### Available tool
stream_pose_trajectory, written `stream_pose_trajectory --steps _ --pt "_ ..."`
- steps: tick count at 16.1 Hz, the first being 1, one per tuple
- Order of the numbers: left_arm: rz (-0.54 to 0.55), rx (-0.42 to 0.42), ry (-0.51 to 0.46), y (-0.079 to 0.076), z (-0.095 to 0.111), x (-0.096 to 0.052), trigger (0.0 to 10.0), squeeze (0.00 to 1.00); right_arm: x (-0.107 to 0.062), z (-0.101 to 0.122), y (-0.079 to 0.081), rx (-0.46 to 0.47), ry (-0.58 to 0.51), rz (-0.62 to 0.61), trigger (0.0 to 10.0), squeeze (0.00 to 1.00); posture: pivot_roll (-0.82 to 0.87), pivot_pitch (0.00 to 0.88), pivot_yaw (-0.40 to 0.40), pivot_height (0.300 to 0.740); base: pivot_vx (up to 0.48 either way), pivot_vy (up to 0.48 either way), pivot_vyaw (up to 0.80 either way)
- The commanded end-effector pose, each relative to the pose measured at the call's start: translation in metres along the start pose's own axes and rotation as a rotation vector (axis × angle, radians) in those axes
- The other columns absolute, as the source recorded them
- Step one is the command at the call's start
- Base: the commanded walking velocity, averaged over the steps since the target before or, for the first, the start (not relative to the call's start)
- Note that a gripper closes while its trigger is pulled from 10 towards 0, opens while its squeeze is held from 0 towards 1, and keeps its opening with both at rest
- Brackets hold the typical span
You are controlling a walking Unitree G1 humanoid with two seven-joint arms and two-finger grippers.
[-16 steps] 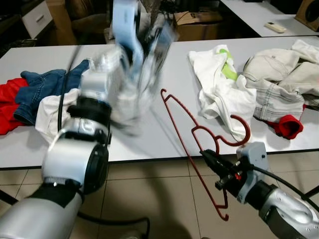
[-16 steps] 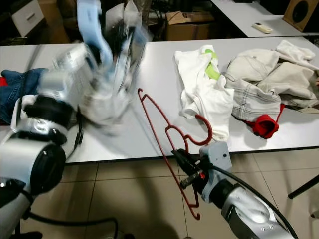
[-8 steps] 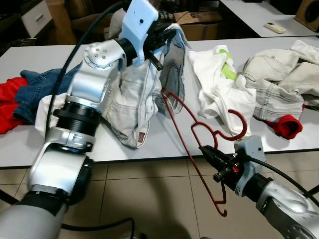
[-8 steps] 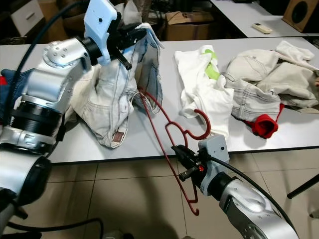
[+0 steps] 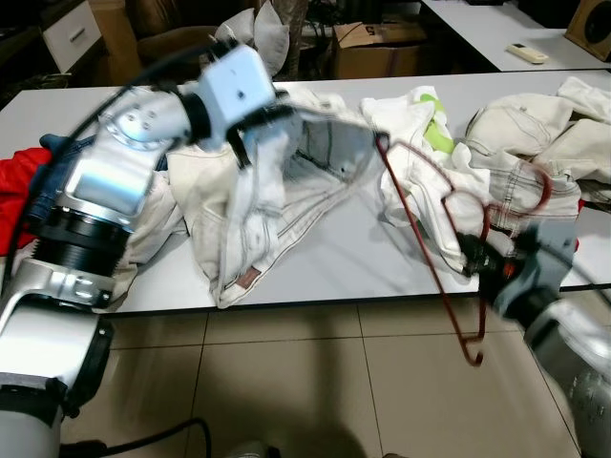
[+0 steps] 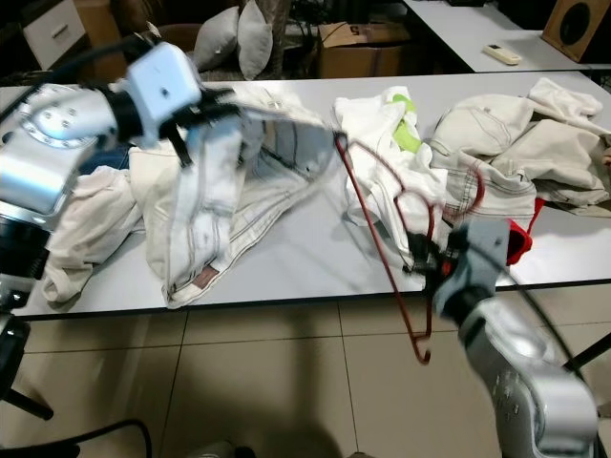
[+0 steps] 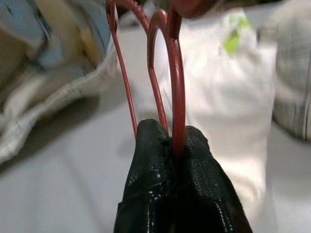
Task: Hang hanger
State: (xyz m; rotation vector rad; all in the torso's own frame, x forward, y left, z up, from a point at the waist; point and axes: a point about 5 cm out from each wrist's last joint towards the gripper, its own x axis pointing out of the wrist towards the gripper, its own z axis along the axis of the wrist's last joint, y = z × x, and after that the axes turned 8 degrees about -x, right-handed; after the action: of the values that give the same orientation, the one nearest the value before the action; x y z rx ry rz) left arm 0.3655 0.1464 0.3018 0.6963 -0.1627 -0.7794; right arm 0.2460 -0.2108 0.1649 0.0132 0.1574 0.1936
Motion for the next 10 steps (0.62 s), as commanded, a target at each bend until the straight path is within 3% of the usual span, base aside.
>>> stream_pose_trajectory --steps 1,2,4,5,6,7,9,10 --pt "0.132 0.051 -0.067 0.026 0.019 -0.011 0.0 0.00 0.000 0.015 -0.005 -0.003 -0.074 -0.010 10.0 0.00 -0.05 0.000 0.030 0.740 0.000 0.000 0.00" --pt "0.228 0.071 -0.078 0.043 0.025 -0.020 0.0 0.00 0.004 0.023 0.001 -0.017 -0.094 0.047 10.0 0.00 -0.05 0.000 0.032 0.740 0.000 0.000 0.00" --pt "0.207 0.061 -0.043 0.044 0.023 -0.025 0.0 0.00 0.005 0.019 0.006 -0.033 -0.071 0.081 10.0 0.00 -0.05 0.000 0.032 0.740 0.000 0.000 0.00" --pt "0.104 0.036 0.008 0.034 0.014 -0.028 0.0 0.00 0.006 0.013 0.012 -0.030 -0.050 0.107 10.0 0.00 -0.05 0.000 0.032 0.740 0.000 0.000 0.00" --pt "-0.027 -0.026 0.041 0.009 0.002 -0.028 0.0 0.00 0.005 0.006 0.018 -0.026 -0.026 0.128 10.0 0.00 -0.05 0.000 0.033 0.740 0.000 0.000 0.00" --pt "-0.086 -0.102 0.056 -0.018 -0.013 -0.024 0.0 0.00 0.005 -0.002 0.024 -0.016 0.004 0.150 10.0 0.00 -0.05 0.000 0.036 0.740 0.000 0.000 0.00" --pt "-0.093 -0.095 0.074 -0.025 -0.018 -0.021 0.0 0.00 0.004 -0.004 0.026 -0.016 0.016 0.160 10.0 0.00 -0.05 0.000 0.038 0.740 0.000 0.000 0.00" --pt "-0.076 -0.139 0.109 -0.047 -0.038 -0.009 0.0 0.00 0.001 -0.014 0.034 -0.013 0.052 0.180 10.0 0.00 -0.05 0.000 0.041 0.740 0.000 0.000 0.00"
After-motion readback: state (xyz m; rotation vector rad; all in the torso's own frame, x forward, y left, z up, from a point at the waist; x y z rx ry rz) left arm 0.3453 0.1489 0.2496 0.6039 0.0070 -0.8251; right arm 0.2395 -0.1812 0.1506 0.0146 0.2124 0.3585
